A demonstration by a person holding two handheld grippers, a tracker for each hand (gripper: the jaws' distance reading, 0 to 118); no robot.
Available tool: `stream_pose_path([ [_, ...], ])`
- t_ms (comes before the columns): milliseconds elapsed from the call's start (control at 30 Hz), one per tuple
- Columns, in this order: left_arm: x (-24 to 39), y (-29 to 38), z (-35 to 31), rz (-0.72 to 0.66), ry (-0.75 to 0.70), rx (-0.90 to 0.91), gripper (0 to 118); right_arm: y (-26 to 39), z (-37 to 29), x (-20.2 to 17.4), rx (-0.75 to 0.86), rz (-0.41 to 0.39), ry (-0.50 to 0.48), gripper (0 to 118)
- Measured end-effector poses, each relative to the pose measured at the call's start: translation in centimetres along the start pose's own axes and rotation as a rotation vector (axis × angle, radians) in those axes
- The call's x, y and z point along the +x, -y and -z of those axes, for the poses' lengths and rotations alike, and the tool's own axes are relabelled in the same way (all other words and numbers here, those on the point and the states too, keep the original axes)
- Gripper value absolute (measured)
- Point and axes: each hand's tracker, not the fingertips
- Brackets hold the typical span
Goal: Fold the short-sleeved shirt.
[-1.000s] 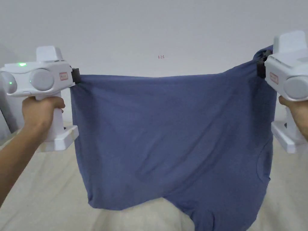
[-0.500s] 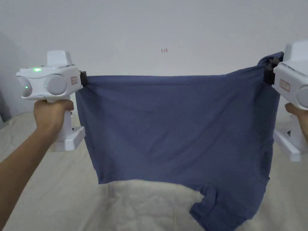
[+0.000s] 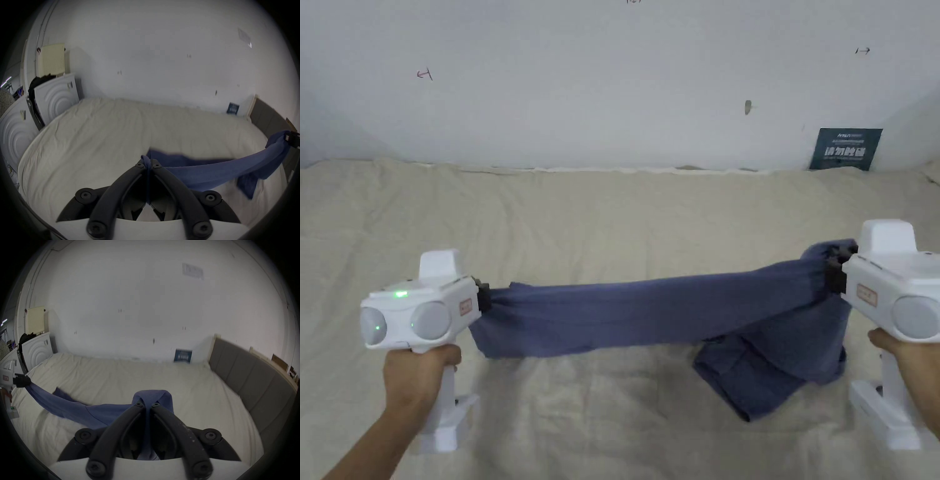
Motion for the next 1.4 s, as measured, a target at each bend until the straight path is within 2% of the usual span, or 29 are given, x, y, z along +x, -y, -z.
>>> stream_pose_path([
  [167, -2.2, 8.2, -1.9, -0.001, -0.015, -0.110, 3, 7.8, -3.3, -0.5, -0.121, 0.054, -0.055, 5],
  [300, -4.1, 14.4, -5.9, -0.008, -0.025, -0.177, 3, 14.4, -7.5, -0.1, -0.201, 0.098, -0.080, 5],
  [567, -6.4, 22.4, -14.4, -0.018, -0.037, -0.252, 3, 24.8, -16.5, 0.8, -0.320, 0.170, -0.102, 5],
  [700, -6.9, 25.1, -17.2, -0.007, -0.044, -0.285, 3, 27.9, -19.4, 0.6, -0.365, 0.162, -0.096, 5],
  [900, -6.9, 28.2, -17.8, 0.028, -0.065, -0.340, 3, 31.2, -19.9, 0.2, -0.428, 0.178, -0.067, 5],
  [1067, -6.6, 27.8, -18.0, 0.022, -0.082, -0.334, 4, 31.9, -20.2, -0.6, -0.423, 0.188, -0.035, 6],
  [1100, -6.6, 27.5, -18.0, 0.012, -0.079, -0.345, 8, 31.4, -20.5, -1.0, -0.427, 0.189, -0.032, 6],
  [1133, -6.7, 27.2, -18.1, -0.004, -0.074, -0.354, 20, 31.0, -20.8, -1.1, -0.434, 0.195, -0.034, 10],
  [1167, -6.7, 26.7, -18.3, -0.024, -0.073, -0.362, 43, 30.1, -21.1, -1.1, -0.441, 0.200, -0.031, 21],
  [1200, -6.7, 26.2, -18.7, -0.043, -0.072, -0.355, 82, 28.9, -21.7, -1.3, -0.433, 0.200, -0.025, 41],
  [1233, -6.7, 25.5, -19.2, -0.077, -0.062, -0.323, 106, 27.8, -22.2, -1.6, -0.372, 0.192, -0.034, 63],
  [1267, -6.5, 24.6, -19.9, -0.096, -0.048, -0.274, 118, 26.5, -22.8, -1.8, -0.320, 0.180, -0.041, 82],
  [1300, -6.2, 23.6, -20.7, -0.111, -0.042, -0.212, 118, 25.1, -23.3, -1.9, -0.275, 0.167, -0.035, 105],
  [1333, -5.6, 22.2, -22.0, -0.118, -0.045, -0.124, 117, 23.5, -24.0, -2.2, -0.217, 0.157, -0.024, 113],
  [1400, -4.8, 19.8, -23.4, -0.114, -0.021, -0.036, 117, 20.7, -24.8, -2.5, -0.101, 0.140, -0.014, 113],
])
